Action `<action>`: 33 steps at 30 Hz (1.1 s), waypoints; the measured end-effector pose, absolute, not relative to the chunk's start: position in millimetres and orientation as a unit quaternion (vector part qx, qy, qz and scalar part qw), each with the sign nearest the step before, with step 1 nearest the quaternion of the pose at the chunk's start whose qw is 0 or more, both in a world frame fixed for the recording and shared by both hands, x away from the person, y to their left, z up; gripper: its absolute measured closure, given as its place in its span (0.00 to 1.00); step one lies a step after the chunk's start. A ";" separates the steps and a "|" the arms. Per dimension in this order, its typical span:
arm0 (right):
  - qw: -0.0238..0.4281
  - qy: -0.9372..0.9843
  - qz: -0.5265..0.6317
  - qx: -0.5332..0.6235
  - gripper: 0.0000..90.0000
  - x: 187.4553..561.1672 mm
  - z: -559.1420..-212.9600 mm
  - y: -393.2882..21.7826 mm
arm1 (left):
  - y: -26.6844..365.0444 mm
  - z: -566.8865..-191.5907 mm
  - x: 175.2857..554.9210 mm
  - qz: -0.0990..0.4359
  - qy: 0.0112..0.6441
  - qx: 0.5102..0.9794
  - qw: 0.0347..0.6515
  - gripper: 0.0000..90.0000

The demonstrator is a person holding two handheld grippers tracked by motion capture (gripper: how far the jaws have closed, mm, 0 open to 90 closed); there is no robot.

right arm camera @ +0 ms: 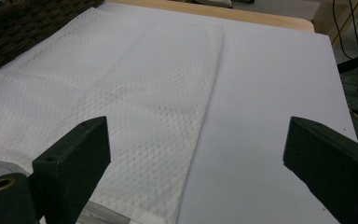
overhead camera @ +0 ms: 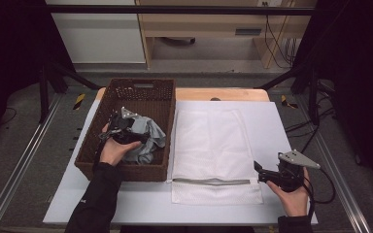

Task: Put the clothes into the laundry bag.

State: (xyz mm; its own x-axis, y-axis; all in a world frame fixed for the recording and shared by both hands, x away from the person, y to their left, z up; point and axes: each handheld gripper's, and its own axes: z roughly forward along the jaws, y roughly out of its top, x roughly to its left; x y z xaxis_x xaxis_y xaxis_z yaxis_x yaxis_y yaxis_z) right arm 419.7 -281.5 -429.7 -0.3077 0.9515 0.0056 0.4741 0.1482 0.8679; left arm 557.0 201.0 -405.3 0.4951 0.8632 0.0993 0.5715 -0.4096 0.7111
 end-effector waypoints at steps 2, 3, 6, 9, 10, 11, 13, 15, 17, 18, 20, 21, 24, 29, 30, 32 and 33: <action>0.292 0.700 0.404 0.511 0.09 420.9 -432.2 -281.9 | 199.1 -408.7 557.7 0.239 0.436 0.814 0.299 0.10; 0.292 0.700 0.404 0.511 0.09 420.9 -432.2 -281.9 | 199.1 -408.7 557.7 0.239 0.436 0.814 0.299 0.10; 0.292 0.702 0.399 0.512 0.09 422.0 -433.9 -281.3 | 198.3 -412.3 559.6 0.243 0.431 0.819 0.293 0.10; 0.292 0.704 0.397 0.511 0.09 422.5 -435.0 -281.6 | 197.9 -416.9 561.7 0.243 0.429 0.824 0.280 0.11; 0.290 0.704 0.397 0.512 0.09 422.5 -435.1 -281.5 | 198.1 -418.4 562.7 0.240 0.436 0.823 0.275 0.11; 0.291 0.704 0.396 0.513 0.09 422.6 -435.4 -281.5 | 198.7 -418.7 563.2 0.238 0.437 0.823 0.275 0.11; 0.292 0.704 0.395 0.512 0.09 422.7 -435.9 -281.6 | 198.9 -419.8 563.7 0.235 0.441 0.823 0.269 0.13; 0.291 0.704 0.395 0.513 0.09 422.8 -435.9 -281.5 | 198.5 -420.6 563.9 0.233 0.444 0.824 0.266 0.16; 0.291 0.704 0.395 0.513 0.09 422.9 -436.4 -281.2 | 197.7 -422.1 564.5 0.217 0.451 0.828 0.251 0.23; 0.291 0.704 0.395 0.513 0.09 422.9 -436.4 -281.2 | 197.7 -422.1 564.5 0.217 0.451 0.828 0.251 0.26; 0.291 0.705 0.393 0.513 0.09 423.2 -437.1 -281.3 | 196.3 -423.7 564.9 0.209 0.458 0.830 0.243 0.31; 0.288 0.704 0.394 0.516 0.09 423.2 -437.4 -281.1 | 195.1 -424.2 565.0 0.207 0.460 0.831 0.234 0.34; 0.287 0.705 0.392 0.517 0.09 424.0 -438.8 -281.3 | 192.5 -423.9 565.5 0.194 0.470 0.834 0.217 0.47; 0.286 0.707 0.394 0.513 0.11 423.7 -438.5 -282.0 | 191.8 -420.5 565.1 0.163 0.493 0.831 0.202 0.66; 0.286 0.707 0.394 0.513 0.11 423.7 -438.5 -282.0 | 191.8 -420.5 565.1 0.163 0.493 0.831 0.202 0.70; 0.284 0.706 0.395 0.514 0.12 423.5 -438.2 -282.7 | 192.5 -418.7 564.3 0.159 0.496 0.828 0.205 0.74; 0.284 0.706 0.395 0.514 0.12 423.7 -438.2 -283.4 | 192.5 -418.0 564.1 0.159 0.497 0.828 0.206 0.78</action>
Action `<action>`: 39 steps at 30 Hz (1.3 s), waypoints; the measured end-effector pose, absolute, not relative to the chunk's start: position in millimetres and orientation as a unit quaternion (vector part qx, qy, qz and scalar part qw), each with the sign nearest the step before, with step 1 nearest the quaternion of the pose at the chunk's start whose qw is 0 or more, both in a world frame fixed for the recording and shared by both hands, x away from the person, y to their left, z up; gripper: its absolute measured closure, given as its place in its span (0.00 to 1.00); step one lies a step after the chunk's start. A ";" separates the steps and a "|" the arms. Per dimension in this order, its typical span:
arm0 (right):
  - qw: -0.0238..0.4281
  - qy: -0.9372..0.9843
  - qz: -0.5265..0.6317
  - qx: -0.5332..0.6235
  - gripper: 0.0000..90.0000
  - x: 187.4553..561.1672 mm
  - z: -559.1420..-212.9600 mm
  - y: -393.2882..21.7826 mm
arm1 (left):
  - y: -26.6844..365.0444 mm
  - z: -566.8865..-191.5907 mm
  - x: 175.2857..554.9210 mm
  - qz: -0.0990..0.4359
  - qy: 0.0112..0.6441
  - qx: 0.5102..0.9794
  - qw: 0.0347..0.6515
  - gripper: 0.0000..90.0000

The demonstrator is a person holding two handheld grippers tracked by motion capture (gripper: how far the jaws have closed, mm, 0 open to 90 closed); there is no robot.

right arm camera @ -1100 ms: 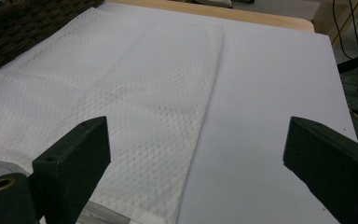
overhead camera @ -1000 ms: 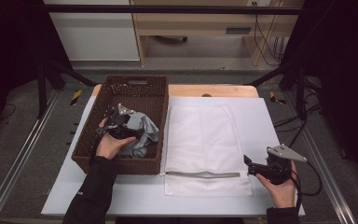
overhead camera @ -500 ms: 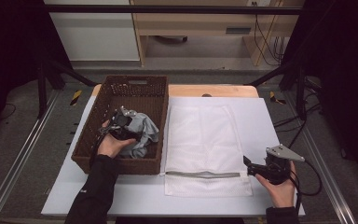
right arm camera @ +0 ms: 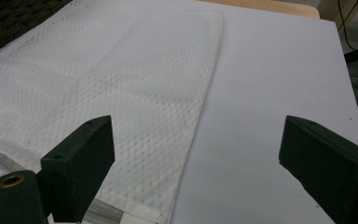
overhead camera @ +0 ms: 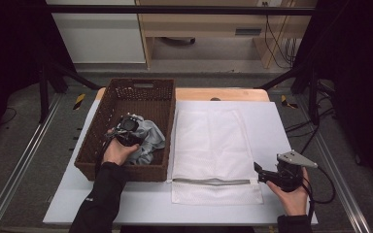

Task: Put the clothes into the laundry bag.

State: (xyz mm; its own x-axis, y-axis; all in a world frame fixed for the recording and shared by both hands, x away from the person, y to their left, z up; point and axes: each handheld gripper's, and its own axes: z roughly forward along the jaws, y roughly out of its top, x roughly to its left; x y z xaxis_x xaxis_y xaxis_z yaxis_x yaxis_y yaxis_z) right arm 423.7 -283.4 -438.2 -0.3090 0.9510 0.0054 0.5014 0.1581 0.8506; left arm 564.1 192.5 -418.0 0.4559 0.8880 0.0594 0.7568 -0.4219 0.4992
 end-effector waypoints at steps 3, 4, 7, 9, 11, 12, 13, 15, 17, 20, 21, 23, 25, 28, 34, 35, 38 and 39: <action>0.285 0.706 0.395 0.514 0.12 423.3 -438.1 -283.4 | 193.9 -413.4 561.6 0.167 0.500 0.823 0.213 0.81; 0.285 0.706 0.396 0.514 0.13 423.2 -437.9 -283.5 | 193.9 -413.4 561.6 0.167 0.500 0.823 0.213 0.81; 0.283 0.704 0.400 0.514 0.13 422.4 -437.0 -284.0 | 196.7 -409.1 558.9 0.175 0.504 0.813 0.231 0.82; 0.285 0.703 0.402 0.513 0.14 422.0 -436.4 -285.1 | 199.1 -403.8 554.1 0.194 0.498 0.804 0.260 0.83; 0.281 0.701 0.405 0.516 0.14 421.4 -435.7 -285.3 | 200.4 -400.8 551.4 0.203 0.493 0.799 0.276 0.83; 0.284 0.701 0.405 0.514 0.15 421.5 -435.8 -286.3 | 201.2 -399.1 549.8 0.208 0.491 0.796 0.286 0.83; 0.283 0.701 0.405 0.514 0.15 421.3 -435.6 -286.5 | 202.9 -396.8 547.9 0.214 0.489 0.791 0.300 0.83; 0.285 0.701 0.407 0.512 0.15 421.2 -435.4 -286.6 | 207.2 -391.1 543.8 0.226 0.488 0.776 0.330 0.83; 0.284 0.700 0.408 0.513 0.15 421.0 -435.3 -286.3 | 210.2 -386.8 540.8 0.233 0.489 0.760 0.359 0.83; 0.284 0.701 0.408 0.511 0.16 421.2 -435.6 -285.7 | 213.3 -380.1 535.5 0.252 0.484 0.742 0.389 0.83; 0.284 0.701 0.408 0.512 0.16 421.1 -435.6 -285.6 | 214.1 -378.2 534.0 0.259 0.483 0.736 0.398 0.83; 0.284 0.701 0.408 0.512 0.16 421.0 -435.5 -285.6 | 215.7 -374.1 531.0 0.267 0.484 0.724 0.413 0.83; 0.284 0.700 0.410 0.511 0.16 420.8 -435.2 -285.7 | 218.3 -368.8 527.9 0.274 0.486 0.711 0.428 0.83; 0.283 0.698 0.413 0.512 0.16 420.0 -434.6 -285.5 | 221.5 -357.4 522.1 0.285 0.484 0.694 0.451 0.84; 0.284 0.697 0.417 0.510 0.17 419.5 -433.8 -286.2 | 222.8 -324.5 511.8 0.311 0.465 0.674 0.482 0.84; 0.284 0.697 0.417 0.510 0.17 419.5 -433.8 -286.2 | 222.8 -324.5 511.8 0.311 0.465 0.674 0.482 0.84; 0.283 0.696 0.418 0.511 0.17 419.4 -433.7 -286.1 | 222.9 -306.5 507.8 0.324 0.456 0.666 0.494 0.84; 0.283 0.695 0.419 0.511 0.17 419.3 -433.6 -286.0 | 222.8 -297.6 505.9 0.329 0.452 0.662 0.499 0.84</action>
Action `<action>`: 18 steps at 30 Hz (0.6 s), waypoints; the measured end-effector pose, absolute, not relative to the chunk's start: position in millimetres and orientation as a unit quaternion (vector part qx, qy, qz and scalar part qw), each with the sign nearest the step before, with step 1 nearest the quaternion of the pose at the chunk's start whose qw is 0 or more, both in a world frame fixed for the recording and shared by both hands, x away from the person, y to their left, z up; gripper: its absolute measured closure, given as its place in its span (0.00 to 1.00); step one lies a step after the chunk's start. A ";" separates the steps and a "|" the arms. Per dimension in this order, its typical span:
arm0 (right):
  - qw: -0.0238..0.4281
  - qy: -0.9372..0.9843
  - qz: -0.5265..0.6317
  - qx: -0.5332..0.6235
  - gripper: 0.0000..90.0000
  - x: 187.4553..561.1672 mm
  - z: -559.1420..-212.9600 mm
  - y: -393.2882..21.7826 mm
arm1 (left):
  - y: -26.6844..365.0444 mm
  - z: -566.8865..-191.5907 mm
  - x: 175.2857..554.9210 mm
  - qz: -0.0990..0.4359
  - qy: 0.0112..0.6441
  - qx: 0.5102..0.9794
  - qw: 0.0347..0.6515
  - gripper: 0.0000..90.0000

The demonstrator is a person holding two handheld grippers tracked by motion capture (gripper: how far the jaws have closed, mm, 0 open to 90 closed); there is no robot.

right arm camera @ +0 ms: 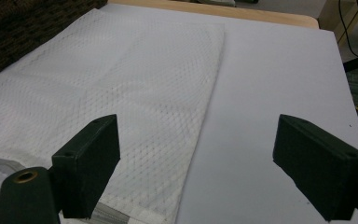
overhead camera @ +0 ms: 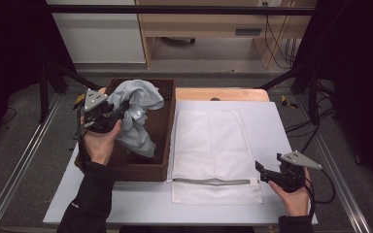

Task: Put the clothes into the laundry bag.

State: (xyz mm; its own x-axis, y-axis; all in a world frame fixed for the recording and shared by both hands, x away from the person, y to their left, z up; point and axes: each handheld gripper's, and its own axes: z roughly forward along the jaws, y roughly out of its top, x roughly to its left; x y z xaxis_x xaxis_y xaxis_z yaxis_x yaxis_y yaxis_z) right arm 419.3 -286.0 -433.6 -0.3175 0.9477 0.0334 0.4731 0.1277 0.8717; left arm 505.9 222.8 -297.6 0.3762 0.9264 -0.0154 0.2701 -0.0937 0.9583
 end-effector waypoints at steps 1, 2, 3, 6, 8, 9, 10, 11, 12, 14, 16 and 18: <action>0.283 0.695 0.419 0.511 0.17 419.3 -433.6 -286.0 | 222.8 -297.6 505.9 0.329 0.452 0.662 0.499 0.84; 0.282 0.694 0.420 0.511 0.17 419.1 -433.4 -286.1 | 222.5 -291.8 504.5 0.334 0.449 0.659 0.503 0.84; 0.282 0.693 0.424 0.511 0.16 419.0 -433.2 -286.3 | 222.0 -287.6 503.5 0.335 0.448 0.657 0.506 0.84; 0.283 0.690 0.427 0.511 0.16 418.7 -432.9 -285.9 | 220.5 -277.6 500.5 0.339 0.441 0.654 0.512 0.84; 0.283 0.690 0.428 0.510 0.16 418.3 -432.7 -285.7 | 218.7 -272.4 498.3 0.337 0.438 0.651 0.521 0.84; 0.285 0.690 0.427 0.510 0.15 418.3 -432.7 -285.5 | 217.9 -270.0 497.2 0.337 0.436 0.650 0.523 0.84; 0.285 0.690 0.427 0.510 0.15 418.3 -432.6 -285.5 | 216.8 -267.0 495.5 0.339 0.433 0.650 0.524 0.84; 0.286 0.689 0.427 0.510 0.15 418.3 -432.4 -285.3 | 216.1 -264.6 494.3 0.340 0.432 0.649 0.526 0.84; 0.288 0.690 0.427 0.509 0.15 418.1 -432.1 -284.9 | 215.7 -262.6 493.5 0.341 0.431 0.648 0.528 0.84; 0.287 0.691 0.427 0.508 0.15 417.7 -431.7 -284.6 | 215.2 -256.7 490.9 0.344 0.430 0.643 0.532 0.84; 0.289 0.692 0.427 0.506 0.14 416.9 -430.1 -283.3 | 213.1 -246.1 486.3 0.350 0.422 0.639 0.540 0.84; 0.291 0.692 0.426 0.504 0.14 416.9 -430.1 -282.9 | 212.4 -242.2 484.6 0.352 0.418 0.640 0.541 0.84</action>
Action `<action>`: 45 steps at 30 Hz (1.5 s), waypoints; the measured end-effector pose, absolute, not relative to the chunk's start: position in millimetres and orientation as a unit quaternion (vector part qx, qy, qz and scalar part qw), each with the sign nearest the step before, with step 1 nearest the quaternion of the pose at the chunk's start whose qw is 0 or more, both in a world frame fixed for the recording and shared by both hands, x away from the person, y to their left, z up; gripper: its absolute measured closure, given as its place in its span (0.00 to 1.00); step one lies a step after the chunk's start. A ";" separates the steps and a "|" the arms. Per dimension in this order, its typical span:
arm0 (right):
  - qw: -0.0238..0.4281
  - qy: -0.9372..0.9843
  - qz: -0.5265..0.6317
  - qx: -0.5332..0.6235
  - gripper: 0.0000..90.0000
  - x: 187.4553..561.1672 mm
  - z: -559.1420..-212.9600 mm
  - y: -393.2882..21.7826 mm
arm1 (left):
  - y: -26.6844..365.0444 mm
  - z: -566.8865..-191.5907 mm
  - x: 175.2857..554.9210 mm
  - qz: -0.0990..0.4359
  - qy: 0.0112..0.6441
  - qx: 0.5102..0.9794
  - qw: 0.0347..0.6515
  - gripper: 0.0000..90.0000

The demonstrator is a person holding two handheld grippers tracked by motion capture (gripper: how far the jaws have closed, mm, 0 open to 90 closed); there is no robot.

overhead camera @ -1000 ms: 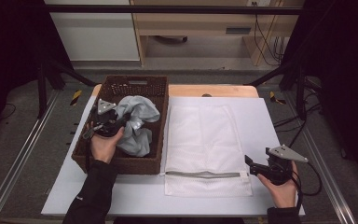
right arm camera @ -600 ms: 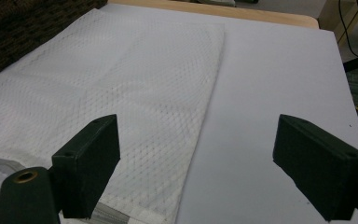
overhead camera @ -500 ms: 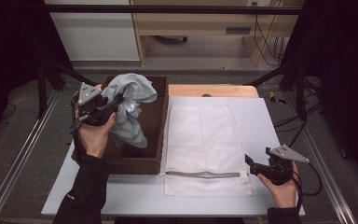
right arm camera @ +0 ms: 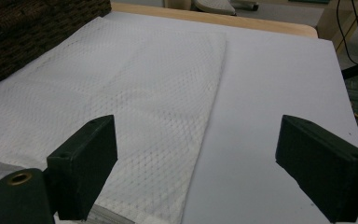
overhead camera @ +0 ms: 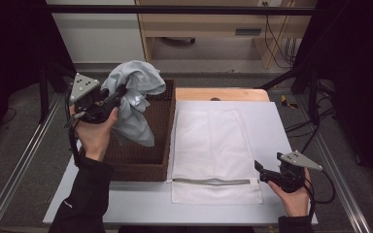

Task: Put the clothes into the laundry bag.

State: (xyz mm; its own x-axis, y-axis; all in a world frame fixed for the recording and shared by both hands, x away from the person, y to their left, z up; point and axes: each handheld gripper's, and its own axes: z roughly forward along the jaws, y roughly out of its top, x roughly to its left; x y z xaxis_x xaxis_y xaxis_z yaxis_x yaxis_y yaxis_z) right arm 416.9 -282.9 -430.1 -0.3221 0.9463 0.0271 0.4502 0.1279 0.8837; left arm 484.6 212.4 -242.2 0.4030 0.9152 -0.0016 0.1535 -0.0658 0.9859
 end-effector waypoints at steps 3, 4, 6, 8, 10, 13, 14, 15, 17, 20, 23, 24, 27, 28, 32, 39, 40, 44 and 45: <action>0.289 0.694 0.428 0.501 0.14 416.7 -429.9 -281.5 | 209.0 -230.5 479.9 0.357 0.410 0.638 0.546 0.83; 0.291 0.695 0.426 0.500 0.14 416.8 -430.1 -281.4 | 208.0 -226.7 478.6 0.357 0.407 0.638 0.547 0.83; 0.294 0.697 0.424 0.498 0.13 416.9 -430.2 -281.2 | 205.6 -219.7 476.0 0.359 0.403 0.636 0.551 0.83; 0.293 0.696 0.426 0.499 0.13 416.6 -429.7 -281.2 | 202.6 -213.3 473.2 0.361 0.398 0.635 0.555 0.83; 0.295 0.694 0.426 0.500 0.13 416.4 -429.3 -281.6 | 196.4 -205.0 468.7 0.362 0.388 0.635 0.561 0.83; 0.297 0.693 0.427 0.500 0.13 415.7 -428.9 -281.9 | 191.3 -200.4 465.7 0.360 0.380 0.637 0.565 0.83; 0.298 0.692 0.426 0.500 0.12 415.7 -428.8 -282.0 | 185.4 -196.5 462.9 0.357 0.375 0.640 0.568 0.83; 0.298 0.692 0.426 0.500 0.12 415.7 -428.8 -282.0 | 185.4 -196.5 462.9 0.357 0.375 0.640 0.568 0.83; 0.298 0.693 0.426 0.500 0.12 415.5 -428.3 -282.5 | 176.2 -191.1 459.5 0.359 0.361 0.641 0.574 0.83; 0.299 0.692 0.426 0.500 0.12 415.2 -427.9 -282.8 | 170.0 -187.8 457.0 0.358 0.355 0.644 0.576 0.83; 0.303 0.691 0.426 0.499 0.12 414.6 -427.0 -283.5 | 159.7 -184.9 452.3 0.347 0.350 0.647 0.582 0.83; 0.303 0.691 0.425 0.500 0.12 414.2 -426.5 -283.8 | 156.1 -184.5 451.0 0.345 0.349 0.647 0.584 0.83; 0.307 0.690 0.423 0.501 0.12 413.7 -426.1 -284.5 | 141.3 -185.1 447.0 0.333 0.335 0.653 0.591 0.83; 0.307 0.690 0.423 0.501 0.12 413.7 -426.1 -284.5 | 141.3 -185.1 447.0 0.333 0.335 0.653 0.591 0.83; 0.307 0.693 0.419 0.501 0.12 413.6 -426.4 -285.4 | 124.3 -189.8 444.8 0.320 0.323 0.663 0.595 0.83; 0.309 0.689 0.421 0.502 0.10 412.5 -425.1 -289.0 | 92.0 -207.6 445.3 0.297 0.299 0.683 0.596 0.83; 0.309 0.689 0.421 0.502 0.10 412.5 -425.1 -289.0 | 87.7 -210.1 445.6 0.296 0.296 0.687 0.594 0.83; 0.309 0.687 0.422 0.505 0.10 412.1 -424.6 -290.2 | 68.0 -221.7 445.3 0.275 0.289 0.698 0.595 0.83; 0.310 0.688 0.421 0.503 0.10 411.9 -424.1 -291.5 | 61.8 -225.9 445.6 0.270 0.286 0.701 0.594 0.83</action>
State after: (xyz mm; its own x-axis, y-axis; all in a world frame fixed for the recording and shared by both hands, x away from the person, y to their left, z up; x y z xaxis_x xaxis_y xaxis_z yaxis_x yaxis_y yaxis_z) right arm 411.9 -291.5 -424.1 -0.3015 0.9534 -0.0031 0.4310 0.1392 0.8916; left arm 445.6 61.8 -225.9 0.6901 0.7227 0.0381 0.0810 -0.1295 0.9883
